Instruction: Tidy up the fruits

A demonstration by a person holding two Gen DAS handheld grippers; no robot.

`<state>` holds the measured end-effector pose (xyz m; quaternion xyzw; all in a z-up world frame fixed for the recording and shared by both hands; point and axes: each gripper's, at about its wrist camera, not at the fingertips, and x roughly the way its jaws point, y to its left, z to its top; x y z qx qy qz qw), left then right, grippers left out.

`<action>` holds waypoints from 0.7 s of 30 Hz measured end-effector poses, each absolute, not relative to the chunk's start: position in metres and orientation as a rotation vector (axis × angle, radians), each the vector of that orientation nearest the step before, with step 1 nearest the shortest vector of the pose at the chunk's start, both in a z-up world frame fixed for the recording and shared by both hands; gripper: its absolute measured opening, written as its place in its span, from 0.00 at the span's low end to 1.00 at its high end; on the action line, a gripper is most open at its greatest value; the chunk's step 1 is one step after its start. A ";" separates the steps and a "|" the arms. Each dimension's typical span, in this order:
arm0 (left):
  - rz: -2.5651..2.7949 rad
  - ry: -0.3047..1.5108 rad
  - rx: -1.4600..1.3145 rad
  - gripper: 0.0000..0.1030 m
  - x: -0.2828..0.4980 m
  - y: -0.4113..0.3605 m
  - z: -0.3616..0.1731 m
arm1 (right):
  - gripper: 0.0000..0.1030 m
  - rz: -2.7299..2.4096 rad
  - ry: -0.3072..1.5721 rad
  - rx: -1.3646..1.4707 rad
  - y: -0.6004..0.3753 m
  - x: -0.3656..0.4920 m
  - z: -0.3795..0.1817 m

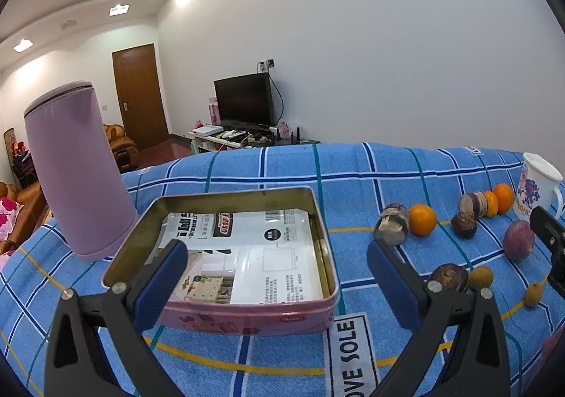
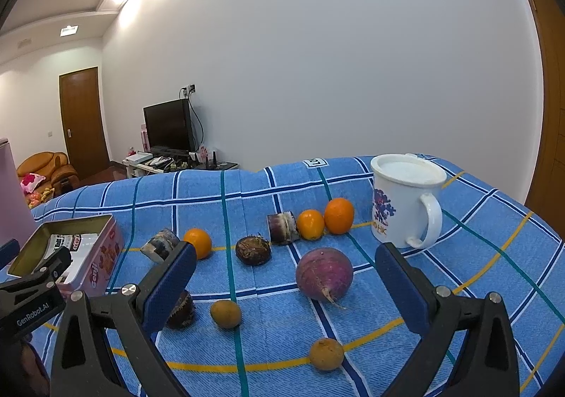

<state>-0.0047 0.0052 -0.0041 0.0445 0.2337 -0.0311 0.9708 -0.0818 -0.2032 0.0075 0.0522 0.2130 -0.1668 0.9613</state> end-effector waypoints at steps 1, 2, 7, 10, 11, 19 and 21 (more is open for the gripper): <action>-0.064 0.472 0.092 1.00 -0.005 0.005 -0.004 | 0.99 -0.338 0.434 0.106 -0.204 -0.082 0.007; -0.066 0.473 0.094 1.00 -0.005 0.004 -0.004 | 0.99 -0.341 0.436 0.106 -0.204 -0.082 0.007; -0.078 0.490 0.127 1.00 -0.006 -0.003 -0.005 | 0.99 -0.359 0.440 0.121 -0.212 -0.083 0.008; -0.075 0.483 0.146 1.00 -0.009 -0.007 -0.005 | 0.99 -0.368 0.437 0.139 -0.219 -0.085 0.009; -0.075 0.482 0.147 1.00 -0.010 -0.007 -0.005 | 0.99 -0.376 0.432 0.137 -0.221 -0.087 0.010; -0.076 0.506 0.140 1.00 -0.016 -0.008 -0.005 | 0.99 -0.475 0.403 0.085 -0.251 -0.102 0.017; -0.085 0.518 0.130 1.00 -0.017 -0.007 -0.006 | 0.99 -0.495 0.411 0.095 -0.265 -0.107 0.017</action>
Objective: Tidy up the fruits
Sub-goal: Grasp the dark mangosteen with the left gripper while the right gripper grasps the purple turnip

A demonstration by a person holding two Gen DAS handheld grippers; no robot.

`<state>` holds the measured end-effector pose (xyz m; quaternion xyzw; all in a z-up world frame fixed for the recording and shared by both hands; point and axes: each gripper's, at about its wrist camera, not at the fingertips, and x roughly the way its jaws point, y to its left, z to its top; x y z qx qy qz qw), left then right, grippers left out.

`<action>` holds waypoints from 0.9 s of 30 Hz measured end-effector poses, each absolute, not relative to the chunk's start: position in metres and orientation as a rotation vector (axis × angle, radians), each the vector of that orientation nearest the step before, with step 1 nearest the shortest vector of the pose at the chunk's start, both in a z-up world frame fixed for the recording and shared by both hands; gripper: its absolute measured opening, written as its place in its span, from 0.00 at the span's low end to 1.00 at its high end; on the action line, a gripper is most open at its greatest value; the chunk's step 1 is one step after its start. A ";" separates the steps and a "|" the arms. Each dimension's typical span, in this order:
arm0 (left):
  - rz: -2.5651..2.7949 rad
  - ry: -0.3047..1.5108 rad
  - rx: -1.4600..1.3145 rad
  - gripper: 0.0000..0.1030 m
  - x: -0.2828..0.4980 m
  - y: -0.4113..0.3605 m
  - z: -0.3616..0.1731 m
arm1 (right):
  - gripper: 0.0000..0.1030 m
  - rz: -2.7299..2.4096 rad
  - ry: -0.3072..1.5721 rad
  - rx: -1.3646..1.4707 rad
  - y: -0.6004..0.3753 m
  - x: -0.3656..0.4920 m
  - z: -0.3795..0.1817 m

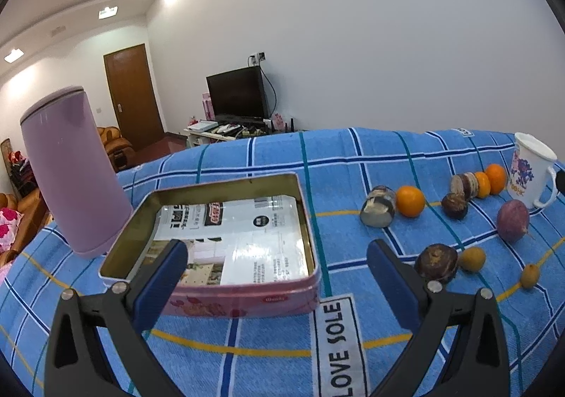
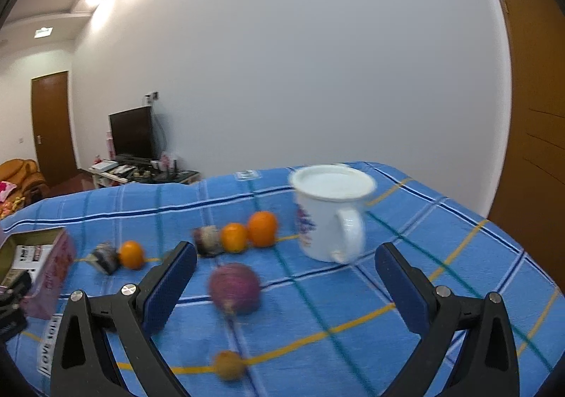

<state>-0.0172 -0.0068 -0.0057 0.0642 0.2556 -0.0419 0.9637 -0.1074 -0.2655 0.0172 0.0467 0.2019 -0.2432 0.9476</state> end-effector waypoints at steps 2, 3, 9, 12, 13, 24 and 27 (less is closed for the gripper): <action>-0.112 0.544 0.110 1.00 -0.019 -0.006 -0.007 | 0.99 -0.512 0.428 0.118 -0.283 -0.115 0.015; -0.131 0.560 0.105 1.00 -0.021 -0.008 -0.009 | 0.99 -0.513 0.437 0.127 -0.290 -0.118 0.014; -0.246 0.574 0.174 1.00 -0.037 -0.039 -0.008 | 0.94 -0.464 0.488 0.234 -0.323 -0.132 0.005; -0.291 0.586 0.229 0.97 -0.035 -0.061 -0.007 | 0.77 -0.398 0.537 0.270 -0.324 -0.129 -0.003; -0.309 0.595 0.245 0.95 -0.034 -0.068 -0.006 | 0.76 -0.387 0.545 0.271 -0.323 -0.127 -0.004; -0.411 0.805 0.227 0.63 0.008 -0.116 -0.033 | 0.76 -0.329 0.570 0.365 -0.329 -0.124 -0.010; -0.415 0.870 0.184 0.57 0.018 -0.114 -0.043 | 0.76 -0.325 0.587 0.413 -0.336 -0.121 -0.014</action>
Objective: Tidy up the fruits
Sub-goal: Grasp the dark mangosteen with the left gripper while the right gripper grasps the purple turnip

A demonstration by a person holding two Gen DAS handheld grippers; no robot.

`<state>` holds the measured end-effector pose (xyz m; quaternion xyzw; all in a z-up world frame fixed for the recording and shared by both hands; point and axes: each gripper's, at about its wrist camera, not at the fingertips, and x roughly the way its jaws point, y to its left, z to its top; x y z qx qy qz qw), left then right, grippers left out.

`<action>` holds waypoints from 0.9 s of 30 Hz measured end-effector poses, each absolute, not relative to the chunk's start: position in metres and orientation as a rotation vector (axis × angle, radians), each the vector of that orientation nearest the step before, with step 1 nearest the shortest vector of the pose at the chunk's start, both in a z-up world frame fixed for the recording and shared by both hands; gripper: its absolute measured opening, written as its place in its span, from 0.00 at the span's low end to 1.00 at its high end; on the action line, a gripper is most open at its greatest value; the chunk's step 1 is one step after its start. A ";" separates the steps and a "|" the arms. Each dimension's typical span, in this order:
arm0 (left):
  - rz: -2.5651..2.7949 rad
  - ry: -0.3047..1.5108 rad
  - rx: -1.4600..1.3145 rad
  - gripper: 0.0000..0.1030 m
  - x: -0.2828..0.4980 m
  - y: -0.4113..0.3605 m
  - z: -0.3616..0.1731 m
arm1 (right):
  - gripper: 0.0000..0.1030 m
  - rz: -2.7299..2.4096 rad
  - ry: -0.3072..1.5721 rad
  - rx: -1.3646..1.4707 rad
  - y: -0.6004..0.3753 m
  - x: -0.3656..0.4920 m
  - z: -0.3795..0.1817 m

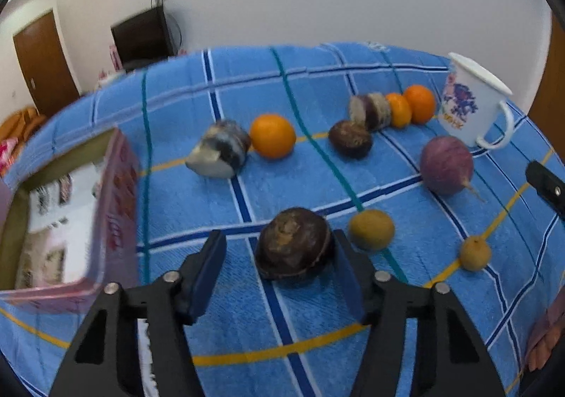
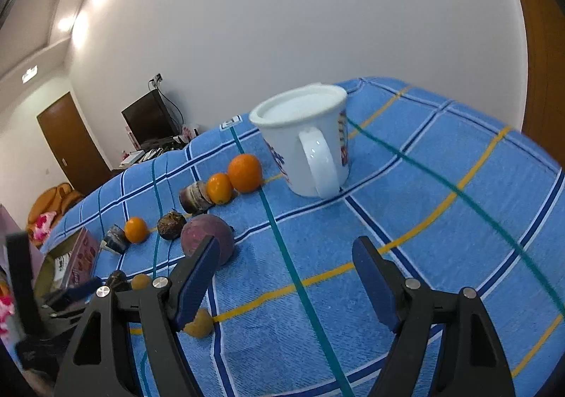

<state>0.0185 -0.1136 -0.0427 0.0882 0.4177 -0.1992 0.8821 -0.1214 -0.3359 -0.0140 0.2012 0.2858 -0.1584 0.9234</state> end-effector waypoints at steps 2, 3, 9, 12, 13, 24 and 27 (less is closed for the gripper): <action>-0.415 0.890 0.162 0.50 0.022 -0.113 -0.045 | 0.76 -0.323 0.592 0.426 -0.338 -0.120 -0.015; -0.413 0.891 0.161 0.46 0.022 -0.114 -0.045 | 0.76 -0.321 0.596 0.427 -0.337 -0.119 -0.016; -0.436 0.871 0.122 0.42 0.019 -0.109 -0.043 | 0.76 -0.318 0.610 0.391 -0.331 -0.114 -0.017; -0.446 0.787 0.077 0.42 0.009 -0.098 -0.030 | 0.76 -0.322 0.606 0.360 -0.326 -0.114 -0.017; -0.445 0.757 0.079 0.42 0.004 -0.096 -0.026 | 0.76 -0.321 0.604 0.344 -0.323 -0.114 -0.016; -0.364 0.636 0.074 0.42 0.008 -0.040 0.015 | 0.76 -0.195 0.728 0.254 -0.286 -0.049 -0.004; -0.326 0.633 0.084 0.42 0.016 -0.012 0.016 | 0.76 -0.212 0.825 0.240 -0.282 -0.021 -0.021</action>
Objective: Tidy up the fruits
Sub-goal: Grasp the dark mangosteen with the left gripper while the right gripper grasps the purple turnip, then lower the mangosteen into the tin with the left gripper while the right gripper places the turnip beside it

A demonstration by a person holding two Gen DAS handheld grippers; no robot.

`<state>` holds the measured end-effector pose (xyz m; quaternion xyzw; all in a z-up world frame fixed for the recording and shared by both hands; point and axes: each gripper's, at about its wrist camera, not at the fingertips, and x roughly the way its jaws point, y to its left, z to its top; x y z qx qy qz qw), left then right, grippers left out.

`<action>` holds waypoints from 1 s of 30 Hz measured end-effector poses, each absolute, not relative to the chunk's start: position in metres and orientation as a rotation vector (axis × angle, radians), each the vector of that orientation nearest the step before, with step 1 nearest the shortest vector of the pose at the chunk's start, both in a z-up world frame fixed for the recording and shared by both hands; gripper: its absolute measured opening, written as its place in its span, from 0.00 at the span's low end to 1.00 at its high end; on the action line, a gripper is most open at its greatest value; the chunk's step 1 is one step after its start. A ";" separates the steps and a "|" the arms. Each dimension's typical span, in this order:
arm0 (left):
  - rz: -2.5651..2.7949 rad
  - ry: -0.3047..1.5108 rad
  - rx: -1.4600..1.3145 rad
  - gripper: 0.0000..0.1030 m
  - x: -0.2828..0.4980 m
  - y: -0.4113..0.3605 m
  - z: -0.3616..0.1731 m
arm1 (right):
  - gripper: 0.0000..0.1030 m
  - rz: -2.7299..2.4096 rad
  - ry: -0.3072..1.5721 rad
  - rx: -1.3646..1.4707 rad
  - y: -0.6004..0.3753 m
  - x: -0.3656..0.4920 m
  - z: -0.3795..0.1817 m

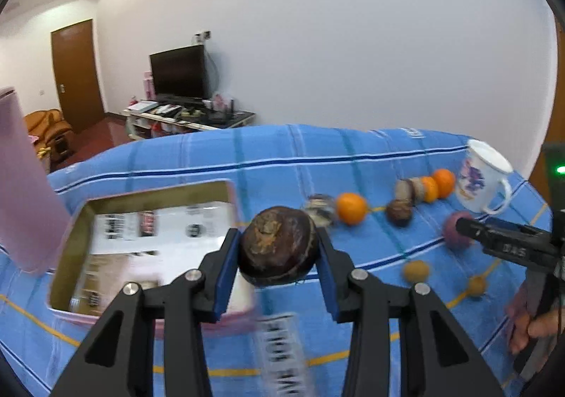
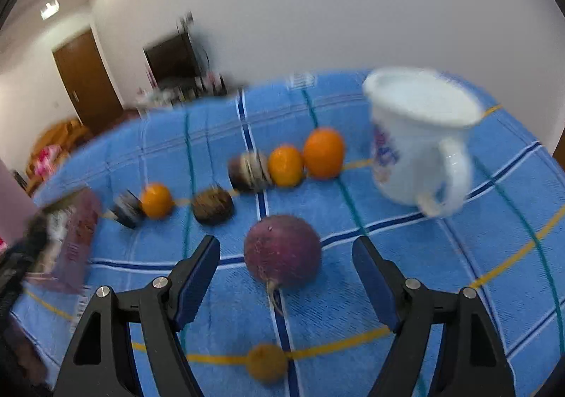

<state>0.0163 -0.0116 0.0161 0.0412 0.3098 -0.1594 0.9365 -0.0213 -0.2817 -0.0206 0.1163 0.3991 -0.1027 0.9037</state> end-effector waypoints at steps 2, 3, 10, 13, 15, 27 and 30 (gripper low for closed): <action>-0.296 0.632 0.095 0.42 0.023 0.004 0.015 | 0.76 -0.210 0.865 0.247 -0.278 -0.011 -0.034; -0.284 0.632 0.095 0.42 0.025 0.011 0.014 | 0.76 -0.211 0.881 0.244 -0.277 -0.008 -0.040; -0.232 0.634 0.055 0.42 0.041 0.050 0.005 | 0.53 -0.254 0.904 0.169 -0.267 -0.002 -0.044; -0.220 0.648 0.056 0.42 0.047 0.054 0.001 | 0.53 -0.275 0.897 0.163 -0.264 -0.002 -0.043; -0.203 0.641 0.057 0.42 0.048 0.059 0.002 | 0.53 -0.310 0.849 0.157 -0.257 -0.008 -0.034; -0.072 0.613 0.076 0.42 0.056 0.086 0.004 | 0.53 -0.040 0.507 0.127 -0.096 -0.013 0.036; -0.035 0.636 0.051 0.42 0.064 0.099 -0.001 | 0.53 0.037 0.532 0.154 -0.059 0.003 0.026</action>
